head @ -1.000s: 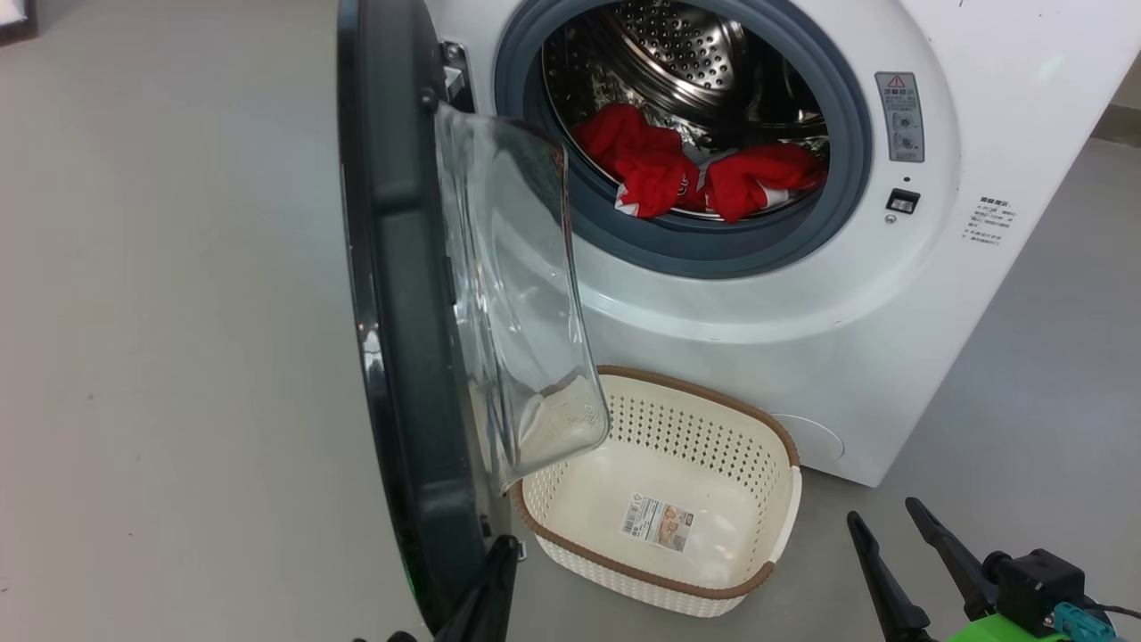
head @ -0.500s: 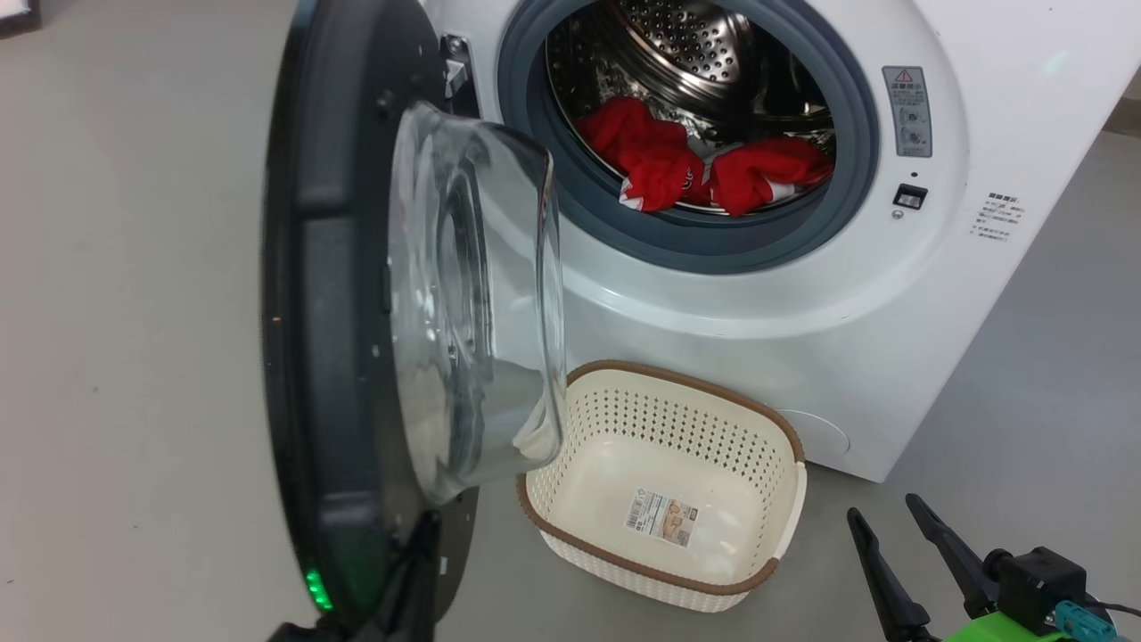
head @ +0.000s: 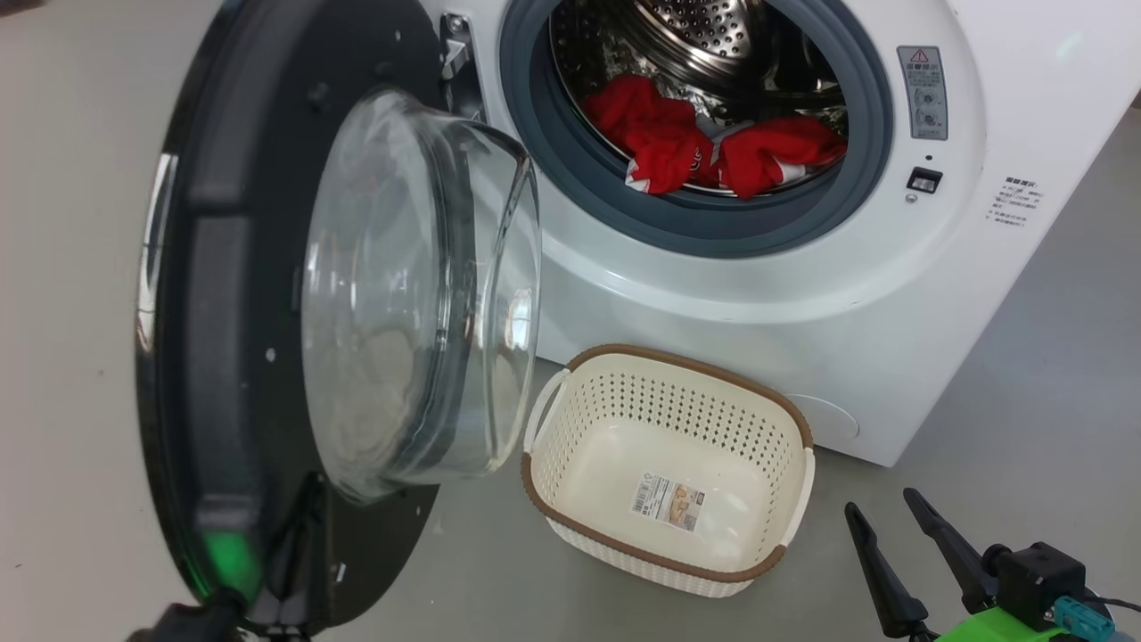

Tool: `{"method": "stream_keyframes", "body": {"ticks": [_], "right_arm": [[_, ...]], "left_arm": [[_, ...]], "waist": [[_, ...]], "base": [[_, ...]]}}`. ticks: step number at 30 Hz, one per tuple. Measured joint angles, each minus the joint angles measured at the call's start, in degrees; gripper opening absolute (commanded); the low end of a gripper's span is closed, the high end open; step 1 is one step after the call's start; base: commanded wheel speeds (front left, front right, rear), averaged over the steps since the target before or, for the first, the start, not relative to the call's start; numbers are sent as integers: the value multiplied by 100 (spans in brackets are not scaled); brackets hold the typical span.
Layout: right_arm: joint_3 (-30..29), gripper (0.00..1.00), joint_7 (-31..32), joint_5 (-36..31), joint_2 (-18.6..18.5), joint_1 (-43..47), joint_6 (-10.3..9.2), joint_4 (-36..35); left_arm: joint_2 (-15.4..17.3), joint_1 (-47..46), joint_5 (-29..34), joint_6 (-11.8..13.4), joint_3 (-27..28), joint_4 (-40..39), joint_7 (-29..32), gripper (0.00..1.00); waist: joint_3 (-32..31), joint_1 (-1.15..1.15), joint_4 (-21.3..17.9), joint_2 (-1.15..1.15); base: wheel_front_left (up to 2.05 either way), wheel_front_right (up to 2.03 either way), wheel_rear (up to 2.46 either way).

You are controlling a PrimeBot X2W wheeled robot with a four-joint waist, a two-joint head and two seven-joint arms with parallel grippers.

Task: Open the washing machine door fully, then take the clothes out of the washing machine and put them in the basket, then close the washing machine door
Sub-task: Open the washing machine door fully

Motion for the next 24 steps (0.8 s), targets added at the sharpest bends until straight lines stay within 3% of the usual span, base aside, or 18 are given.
{"method": "stream_keyframes", "body": {"ticks": [24], "right_arm": [[89,100,0,1,-146,-227,0,-48]], "left_arm": [[192,-764,261,-153,1702,407,0,0]], "waist": [[375,0,-222,0]], "base": [[0,0,0]]}}
